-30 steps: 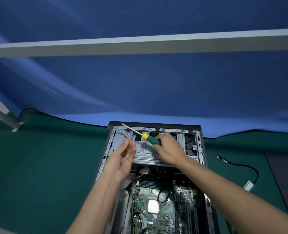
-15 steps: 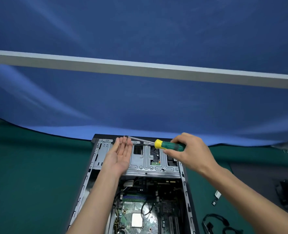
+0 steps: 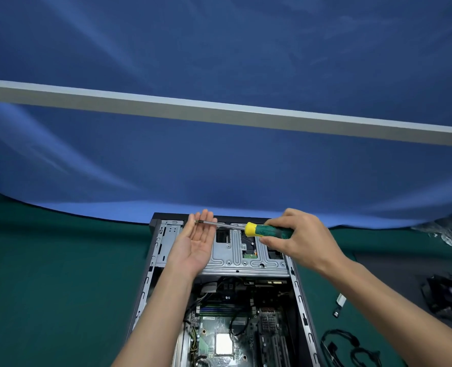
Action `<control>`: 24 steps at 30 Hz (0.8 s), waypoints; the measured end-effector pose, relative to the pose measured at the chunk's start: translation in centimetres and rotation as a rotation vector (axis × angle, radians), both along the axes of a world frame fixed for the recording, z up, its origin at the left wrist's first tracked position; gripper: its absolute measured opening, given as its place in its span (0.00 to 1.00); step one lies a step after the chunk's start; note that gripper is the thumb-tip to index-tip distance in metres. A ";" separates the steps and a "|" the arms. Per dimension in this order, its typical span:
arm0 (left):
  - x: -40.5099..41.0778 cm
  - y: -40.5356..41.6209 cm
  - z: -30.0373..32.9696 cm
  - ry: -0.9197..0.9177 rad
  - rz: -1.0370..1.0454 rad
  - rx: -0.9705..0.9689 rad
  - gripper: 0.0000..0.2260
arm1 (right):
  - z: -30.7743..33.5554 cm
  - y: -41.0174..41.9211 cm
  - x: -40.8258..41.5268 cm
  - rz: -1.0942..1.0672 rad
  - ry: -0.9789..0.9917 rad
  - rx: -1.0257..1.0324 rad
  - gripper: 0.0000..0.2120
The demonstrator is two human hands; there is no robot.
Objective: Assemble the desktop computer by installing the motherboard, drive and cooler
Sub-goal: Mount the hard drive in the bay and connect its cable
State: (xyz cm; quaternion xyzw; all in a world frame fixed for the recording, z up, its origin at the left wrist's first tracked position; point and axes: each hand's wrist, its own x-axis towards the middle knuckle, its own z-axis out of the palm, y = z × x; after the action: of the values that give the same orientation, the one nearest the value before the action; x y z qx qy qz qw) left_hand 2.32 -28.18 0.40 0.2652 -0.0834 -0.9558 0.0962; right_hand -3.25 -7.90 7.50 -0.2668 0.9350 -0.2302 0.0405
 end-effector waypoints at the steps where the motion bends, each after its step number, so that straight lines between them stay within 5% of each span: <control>1: 0.1 -0.1 0.0 0.000 -0.006 -0.003 0.07 | 0.1 -0.1 0.1 -0.001 0.000 0.000 0.11; 12: 1.1 -0.8 -0.5 -0.083 -0.087 -0.163 0.07 | 1.3 -0.9 0.9 0.035 0.048 0.066 0.08; 24: 0.3 1.1 -0.5 -0.218 -0.026 -0.054 0.07 | 2.7 -1.2 0.9 0.183 0.239 0.295 0.12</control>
State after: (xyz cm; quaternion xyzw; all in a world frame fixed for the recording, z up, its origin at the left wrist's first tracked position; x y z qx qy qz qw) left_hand 2.65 -27.03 -0.09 0.3637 -0.1225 -0.9199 0.0811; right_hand -2.39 -9.14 10.24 -0.3671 0.9286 -0.0530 -0.0111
